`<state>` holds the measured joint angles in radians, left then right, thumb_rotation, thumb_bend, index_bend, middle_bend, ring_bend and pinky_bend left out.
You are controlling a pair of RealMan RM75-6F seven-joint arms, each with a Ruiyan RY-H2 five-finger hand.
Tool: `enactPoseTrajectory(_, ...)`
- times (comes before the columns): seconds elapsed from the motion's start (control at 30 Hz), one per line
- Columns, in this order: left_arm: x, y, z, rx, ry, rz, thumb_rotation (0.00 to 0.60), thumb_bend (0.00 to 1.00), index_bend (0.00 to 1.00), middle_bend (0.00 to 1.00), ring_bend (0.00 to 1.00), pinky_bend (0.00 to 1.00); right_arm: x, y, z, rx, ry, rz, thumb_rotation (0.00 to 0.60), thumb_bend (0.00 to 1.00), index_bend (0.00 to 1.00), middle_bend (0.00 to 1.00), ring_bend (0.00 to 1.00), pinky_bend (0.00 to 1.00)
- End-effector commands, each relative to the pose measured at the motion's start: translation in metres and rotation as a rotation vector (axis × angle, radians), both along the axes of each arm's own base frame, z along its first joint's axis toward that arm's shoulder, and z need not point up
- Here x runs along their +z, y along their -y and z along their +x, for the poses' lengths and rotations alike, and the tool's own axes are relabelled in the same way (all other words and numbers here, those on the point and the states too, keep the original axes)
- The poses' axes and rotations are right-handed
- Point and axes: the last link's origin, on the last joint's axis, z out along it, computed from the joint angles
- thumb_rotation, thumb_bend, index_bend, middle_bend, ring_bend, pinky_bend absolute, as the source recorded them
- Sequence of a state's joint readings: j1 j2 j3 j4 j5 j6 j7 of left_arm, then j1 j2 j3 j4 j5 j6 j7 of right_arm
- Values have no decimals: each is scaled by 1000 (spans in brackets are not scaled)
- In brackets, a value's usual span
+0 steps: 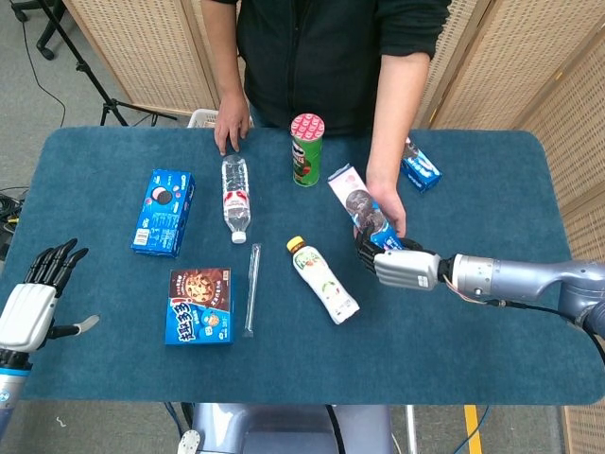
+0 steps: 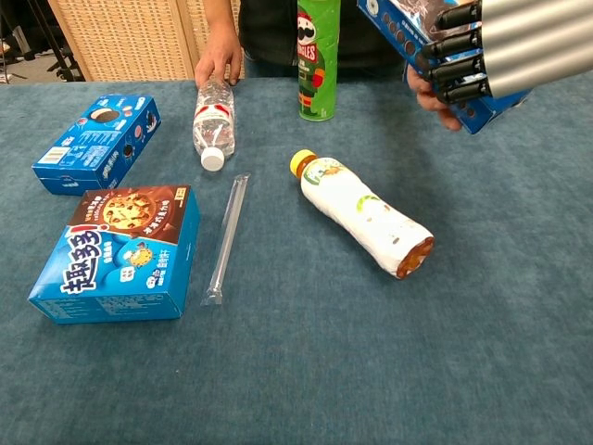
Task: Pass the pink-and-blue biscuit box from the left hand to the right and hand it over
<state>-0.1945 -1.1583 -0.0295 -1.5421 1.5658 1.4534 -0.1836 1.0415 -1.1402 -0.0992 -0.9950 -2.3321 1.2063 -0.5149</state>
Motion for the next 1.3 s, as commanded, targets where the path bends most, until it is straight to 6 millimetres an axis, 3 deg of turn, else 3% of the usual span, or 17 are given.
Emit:
enactPoseTrajectory(0.03, -1, -1, 0, 0, -1, -3, 600, 0, 95, 0, 0, 43, 3, 3, -2, -57, 32, -44, 600, 780, 21, 11, 1, 45)
enactPoseTrajectory(0.3, 0, 0, 0, -1, 3, -2, 600, 0, 95, 0, 0, 43, 8, -6, 5, -77, 109, -100, 600, 486, 0, 0, 0, 0)
enactPoseTrajectory(0.5, 1, 0, 0, -3, 6, -7, 600, 0, 95, 0, 0, 43, 28, -17, 14, -73, 193, -119, 600, 466, 0, 0, 0, 0)
enactPoseTrajectory(0.7, 2, 2, 0, -8, 11, -5, 600, 0, 95, 0, 0, 43, 67, -34, 14, -139, 406, -151, 600, 454, 0, 0, 0, 0)
enactPoseTrajectory(0.8, 4, 3, 0, -8, 12, 4, 600, 0, 95, 0, 0, 43, 90, -44, 1, -250, 615, -172, 600, 383, 0, 0, 0, 0)
enactPoseTrajectory(0.97, 7, 6, 0, -13, 14, 19, 600, 0, 95, 0, 0, 43, 104, -63, -37, -439, 829, -250, 600, 58, 0, 0, 0, 0)
enactPoseTrajectory(1.07, 8, 10, 0, -14, 16, 28, 600, 0, 95, 0, 0, 43, 101, -86, -69, -651, 994, -300, 600, 27, 0, 0, 0, 0)
enactPoseTrajectory(1.3, 10, 15, -1, -30, -13, 52, 600, 0, 95, 0, 0, 43, 71, -143, -99, -957, 1274, -219, 600, 0, 0, 0, 0, 0)
